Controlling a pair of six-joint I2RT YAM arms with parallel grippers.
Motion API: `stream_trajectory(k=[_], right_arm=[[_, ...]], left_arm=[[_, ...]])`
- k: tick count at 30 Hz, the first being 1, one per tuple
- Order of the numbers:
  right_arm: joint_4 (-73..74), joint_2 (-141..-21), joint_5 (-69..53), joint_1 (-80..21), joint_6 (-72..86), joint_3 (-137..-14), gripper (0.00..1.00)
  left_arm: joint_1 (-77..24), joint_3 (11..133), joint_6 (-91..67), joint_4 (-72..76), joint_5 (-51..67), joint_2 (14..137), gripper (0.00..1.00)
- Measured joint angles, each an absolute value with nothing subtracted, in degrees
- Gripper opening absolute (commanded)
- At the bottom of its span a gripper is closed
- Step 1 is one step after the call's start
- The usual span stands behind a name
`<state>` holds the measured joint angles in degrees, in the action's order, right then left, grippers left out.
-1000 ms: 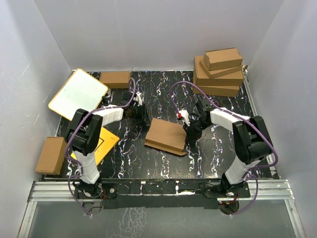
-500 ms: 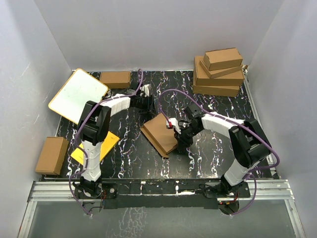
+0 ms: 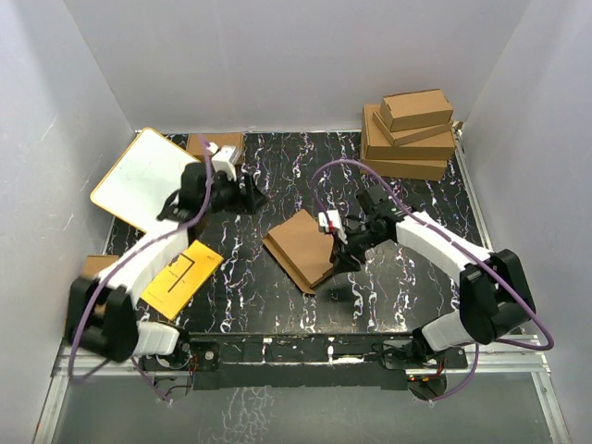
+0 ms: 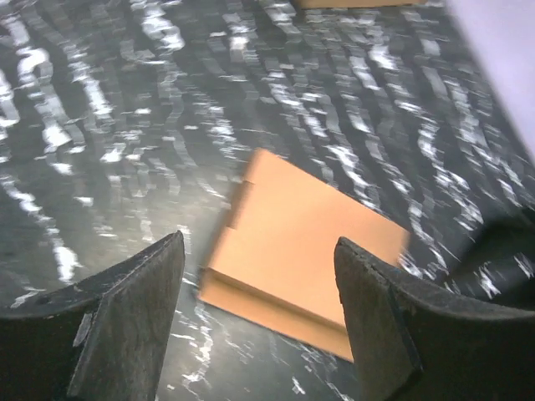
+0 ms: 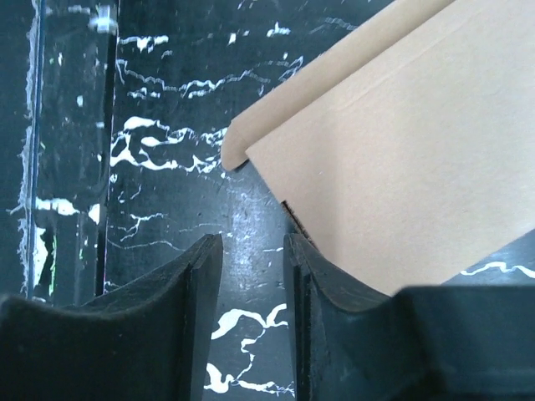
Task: Fold the paper box
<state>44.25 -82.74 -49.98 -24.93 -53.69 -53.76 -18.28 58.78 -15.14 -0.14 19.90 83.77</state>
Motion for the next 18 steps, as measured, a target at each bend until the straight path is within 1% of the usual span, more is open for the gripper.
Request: stream_trajectory(k=[4,8,12,13,18], right_arm=[[43.0,-82.24,-53.43,-22.79,-50.59,-56.23,0.48],[40.47,-82.54,-58.04,-18.94,-47.53,-58.13,0.5],[36.95,-84.27,-62.39,-14.76,-43.51,-58.28,0.52],[35.55,-84.55,-62.96,-13.87,-41.91,-57.82,0.55],[24.64,-84.49,-64.05,-11.33,-31.11,-51.29,0.62]], left_arm=[[-22.94,40.12,-15.92,15.92,25.12,64.29,0.7],[-31.44,24.8,-15.09,27.55,26.44,53.89,0.7],[-40.99,15.49,-12.69,34.7,25.47,49.95,0.69],[-42.63,14.35,-12.12,35.88,24.86,49.5,0.69],[-54.57,12.1,-4.86,41.12,19.88,50.15,0.69]])
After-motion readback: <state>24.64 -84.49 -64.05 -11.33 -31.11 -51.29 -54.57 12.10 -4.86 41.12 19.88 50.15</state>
